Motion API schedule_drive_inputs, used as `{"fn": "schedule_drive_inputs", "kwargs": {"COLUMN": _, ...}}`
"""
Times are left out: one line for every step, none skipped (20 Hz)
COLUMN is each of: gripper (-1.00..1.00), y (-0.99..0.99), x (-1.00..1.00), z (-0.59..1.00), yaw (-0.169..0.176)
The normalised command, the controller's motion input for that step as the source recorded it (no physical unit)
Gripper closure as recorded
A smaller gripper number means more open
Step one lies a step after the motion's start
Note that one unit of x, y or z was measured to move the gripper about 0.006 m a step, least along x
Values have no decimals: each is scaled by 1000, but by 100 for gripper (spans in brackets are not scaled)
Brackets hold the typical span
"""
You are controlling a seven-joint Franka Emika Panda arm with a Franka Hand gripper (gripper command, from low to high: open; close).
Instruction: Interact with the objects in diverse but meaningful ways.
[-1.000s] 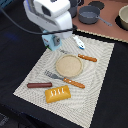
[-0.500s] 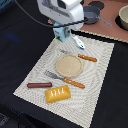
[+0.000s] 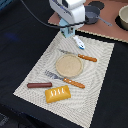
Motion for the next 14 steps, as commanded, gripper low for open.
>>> {"fn": "schedule_drive_inputs", "kwargs": {"gripper": 100, "y": 477, "x": -80, "z": -249, "yaw": 0}}
{"fn": "schedule_drive_inputs", "kwargs": {"gripper": 100, "y": 471, "x": -69, "z": -280, "yaw": 0}}
{"fn": "schedule_drive_inputs", "kwargs": {"gripper": 100, "y": 454, "x": -86, "z": -329, "yaw": 0}}
{"fn": "schedule_drive_inputs", "kwargs": {"gripper": 100, "y": 423, "x": -140, "z": -351, "yaw": 0}}
{"fn": "schedule_drive_inputs", "kwargs": {"gripper": 100, "y": 394, "x": -189, "z": -354, "yaw": 0}}
{"fn": "schedule_drive_inputs", "kwargs": {"gripper": 100, "y": 400, "x": -189, "z": -346, "yaw": 0}}
{"fn": "schedule_drive_inputs", "kwargs": {"gripper": 100, "y": 357, "x": -194, "z": -317, "yaw": 0}}
{"fn": "schedule_drive_inputs", "kwargs": {"gripper": 100, "y": 340, "x": -183, "z": -294, "yaw": 0}}
{"fn": "schedule_drive_inputs", "kwargs": {"gripper": 100, "y": 300, "x": -163, "z": -257, "yaw": 0}}
{"fn": "schedule_drive_inputs", "kwargs": {"gripper": 100, "y": 237, "x": -169, "z": -223, "yaw": 0}}
{"fn": "schedule_drive_inputs", "kwargs": {"gripper": 100, "y": 214, "x": -149, "z": -206, "yaw": 0}}
{"fn": "schedule_drive_inputs", "kwargs": {"gripper": 100, "y": 177, "x": -197, "z": -217, "yaw": 0}}
{"fn": "schedule_drive_inputs", "kwargs": {"gripper": 100, "y": 166, "x": -223, "z": -220, "yaw": 0}}
{"fn": "schedule_drive_inputs", "kwargs": {"gripper": 100, "y": 154, "x": -226, "z": -214, "yaw": 0}}
